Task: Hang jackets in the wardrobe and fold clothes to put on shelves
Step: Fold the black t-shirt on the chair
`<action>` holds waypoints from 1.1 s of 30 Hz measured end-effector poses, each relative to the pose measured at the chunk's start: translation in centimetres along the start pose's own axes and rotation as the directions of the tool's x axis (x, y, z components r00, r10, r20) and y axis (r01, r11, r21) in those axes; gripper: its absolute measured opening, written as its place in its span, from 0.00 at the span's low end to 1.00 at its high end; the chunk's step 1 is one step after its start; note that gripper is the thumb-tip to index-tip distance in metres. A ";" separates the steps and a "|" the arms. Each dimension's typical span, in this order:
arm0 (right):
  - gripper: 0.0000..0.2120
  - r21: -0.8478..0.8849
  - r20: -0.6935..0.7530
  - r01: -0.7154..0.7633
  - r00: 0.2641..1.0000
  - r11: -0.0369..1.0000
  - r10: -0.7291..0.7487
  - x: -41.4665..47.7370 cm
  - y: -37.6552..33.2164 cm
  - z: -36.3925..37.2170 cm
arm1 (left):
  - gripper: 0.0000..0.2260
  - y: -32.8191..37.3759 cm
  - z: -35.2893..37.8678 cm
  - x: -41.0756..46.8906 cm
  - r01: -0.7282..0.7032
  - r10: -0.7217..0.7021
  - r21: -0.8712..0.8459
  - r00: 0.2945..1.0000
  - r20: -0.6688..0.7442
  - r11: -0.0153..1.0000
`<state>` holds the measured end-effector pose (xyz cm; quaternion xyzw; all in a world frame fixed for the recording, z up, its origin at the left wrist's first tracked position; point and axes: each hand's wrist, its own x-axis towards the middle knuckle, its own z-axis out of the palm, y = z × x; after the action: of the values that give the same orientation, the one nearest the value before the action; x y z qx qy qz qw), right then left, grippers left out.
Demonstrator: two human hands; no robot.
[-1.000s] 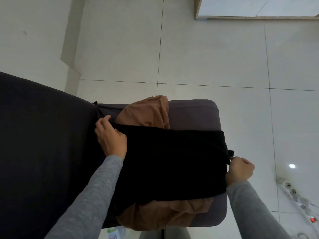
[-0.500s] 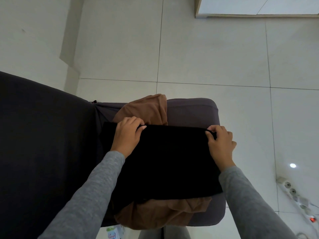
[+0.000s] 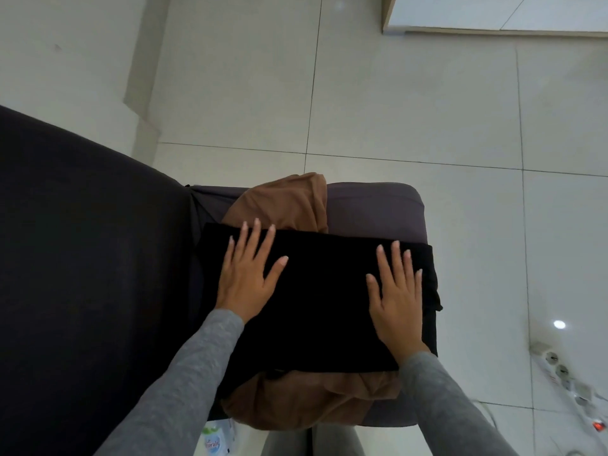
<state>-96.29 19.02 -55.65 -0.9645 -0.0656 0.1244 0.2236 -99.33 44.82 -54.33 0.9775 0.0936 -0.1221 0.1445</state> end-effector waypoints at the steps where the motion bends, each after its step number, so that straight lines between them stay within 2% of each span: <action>1: 0.29 0.008 -0.003 -0.073 0.997 0.997 0.073 0.1 0.2 0.0 | 0.32 -1.0 -0.2 -0.1 0.080 -0.080 -0.011 0.997 0.016 0.997; 4: 0.31 0.048 0.041 -0.301 0.953 0.952 0.299 0.8 1.1 -0.9 | 0.30 -3.4 -1.0 0.1 0.221 -0.224 0.042 0.971 0.090 0.974; 5: 0.31 0.044 0.060 -0.345 0.938 0.938 0.342 0.8 1.3 -1.3 | 0.28 -3.8 -1.2 0.0 0.235 -0.238 0.039 0.967 0.097 0.971; 7: 0.29 0.044 0.036 -0.336 0.942 0.941 0.335 0.4 1.0 -1.7 | 0.27 -4.0 -1.4 -1.0 0.243 -0.241 -0.019 0.969 0.056 0.970; 10: 0.25 0.136 -0.078 -0.129 0.987 0.982 0.141 -2.0 -1.4 -1.6 | 0.26 -3.5 -0.8 -4.3 0.207 -0.214 -0.104 0.975 -0.060 0.973; 12: 0.24 0.183 -0.055 0.061 0.997 0.981 -0.052 -4.6 -3.5 -1.0 | 0.27 -2.9 0.0 -7.2 0.147 -0.163 -0.140 0.981 -0.108 0.979; 13: 0.24 0.185 -0.027 0.190 0.982 0.964 -0.188 -6.0 -4.6 -0.6 | 0.26 -2.6 0.3 -8.8 0.110 -0.132 -0.163 0.983 -0.126 0.980; 15: 0.27 0.143 0.068 0.443 0.888 0.885 -0.455 -8.3 -6.6 0.3 | 0.23 -2.1 0.8 -11.8 0.023 -0.061 -0.224 0.985 -0.164 0.974; 16: 0.27 0.111 0.123 0.529 0.833 0.841 -0.540 -9.1 -7.4 0.8 | 0.21 -2.0 0.8 -13.1 -0.016 -0.031 -0.250 0.983 -0.181 0.968; 18: 0.26 0.060 0.175 0.586 0.791 0.808 -0.587 -9.3 -8.3 1.5 | 0.20 -1.9 1.2 -15.1 -0.070 0.016 -0.298 0.984 -0.180 0.952; 23: 0.15 0.006 0.190 0.565 0.809 0.825 -0.556 -7.5 -9.6 1.6 | 0.25 -2.9 2.1 -17.1 -0.068 0.052 -0.366 0.997 -0.053 0.928; 26: 0.13 0.179 0.176 0.405 0.883 0.897 -0.434 -7.5 -10.0 1.2 | 0.18 -2.8 2.0 -16.7 -0.059 0.015 -0.432 0.994 -0.106 0.900; 29: 0.10 0.301 0.204 0.252 0.925 0.920 -0.320 -7.7 -10.1 0.4 | 0.10 -2.4 1.2 -15.6 0.044 -0.173 -0.632 0.974 -0.144 0.774; 31: 0.12 0.253 0.283 0.292 0.889 0.922 -0.359 -7.5 -9.8 -0.2 | 0.03 -2.3 0.0 -14.8 0.127 -0.329 -0.735 0.935 -0.135 0.666; 33: 0.15 0.190 0.336 0.364 0.848 0.912 -0.409 -7.3 -9.3 -0.5 | 0.07 -2.1 -1.5 -14.1 0.190 -0.426 -0.816 0.902 -0.075 0.545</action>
<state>-103.80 25.83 -49.53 -0.8756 -0.2919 0.2593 0.2845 -112.91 45.18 -49.79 0.7851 0.3277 0.0401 0.5240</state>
